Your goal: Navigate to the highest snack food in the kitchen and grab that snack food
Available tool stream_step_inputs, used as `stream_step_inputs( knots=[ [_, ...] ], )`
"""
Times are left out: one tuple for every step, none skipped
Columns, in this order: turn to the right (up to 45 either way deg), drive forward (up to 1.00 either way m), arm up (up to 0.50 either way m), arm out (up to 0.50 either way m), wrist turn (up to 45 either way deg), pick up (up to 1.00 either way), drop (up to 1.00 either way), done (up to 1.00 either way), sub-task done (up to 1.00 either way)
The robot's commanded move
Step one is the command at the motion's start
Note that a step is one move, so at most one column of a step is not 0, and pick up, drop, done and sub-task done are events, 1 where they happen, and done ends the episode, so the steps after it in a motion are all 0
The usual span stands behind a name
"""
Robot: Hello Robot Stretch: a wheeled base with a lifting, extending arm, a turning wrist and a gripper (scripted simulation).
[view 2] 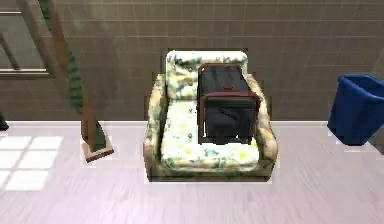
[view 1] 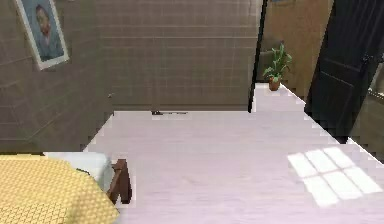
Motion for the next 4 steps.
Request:
stream_step_inputs(
  knots=[
    [24.0,0.00,0.00,0.00,0.0,0.00,0.00,0.00,0.00],
    [0.0,1.00,0.00,0.00,0.0,0.00,0.00,0.00,0.00],
    [3.0,0.00,0.00,0.00,0.0,0.00,0.00,0.00,0.00],
    [0.0,1.00,0.00,0.00,0.0,0.00,0.00,0.00,0.00]
  ],
)
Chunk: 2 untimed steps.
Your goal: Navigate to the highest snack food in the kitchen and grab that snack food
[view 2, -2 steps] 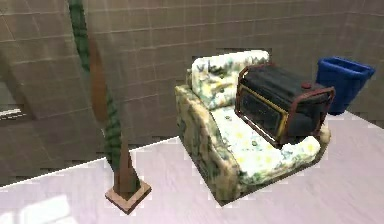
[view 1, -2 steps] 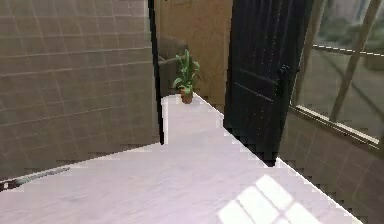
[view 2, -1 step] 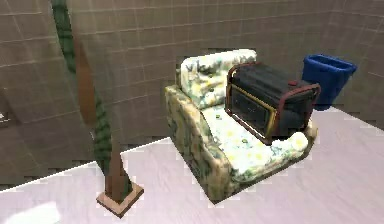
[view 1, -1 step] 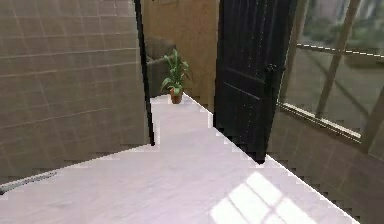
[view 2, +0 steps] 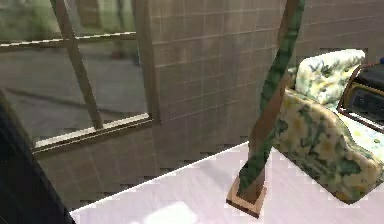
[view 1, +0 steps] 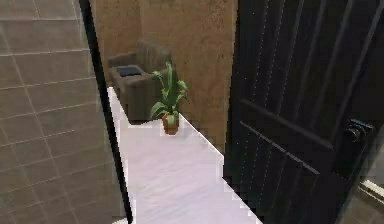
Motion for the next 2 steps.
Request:
stream_step_inputs(
  knots=[
    [0.0,1.00,0.00,0.00,0.0,0.00,0.00,0.00,0.00],
    [-24.0,0.00,0.00,0.00,0.0,0.00,0.00,0.00,0.00]
  ],
)
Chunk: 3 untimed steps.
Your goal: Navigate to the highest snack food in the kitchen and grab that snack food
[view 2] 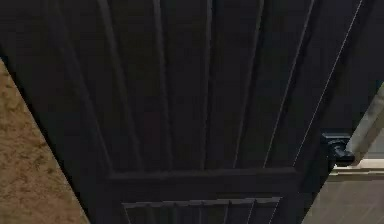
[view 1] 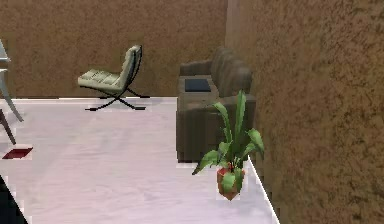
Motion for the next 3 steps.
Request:
stream_step_inputs(
  knots=[
    [0.0,0.45,0.00,0.00,0.0,0.00,0.00,0.00,0.00],
    [-45.0,0.00,0.00,0.00,0.0,0.00,0.00,0.00,0.00],
    [0.0,0.85,0.00,0.00,0.0,0.00,0.00,0.00,0.00]
  ],
)
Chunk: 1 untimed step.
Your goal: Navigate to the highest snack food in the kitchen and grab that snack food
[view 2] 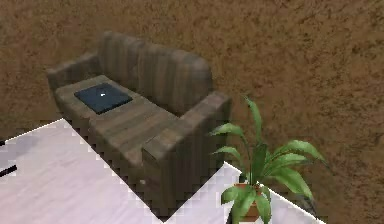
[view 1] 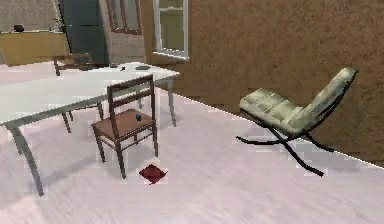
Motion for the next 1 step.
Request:
stream_step_inputs(
  knots=[
    [-45.0,0.00,0.00,0.00,0.0,0.00,0.00,0.00,0.00]
  ],
)
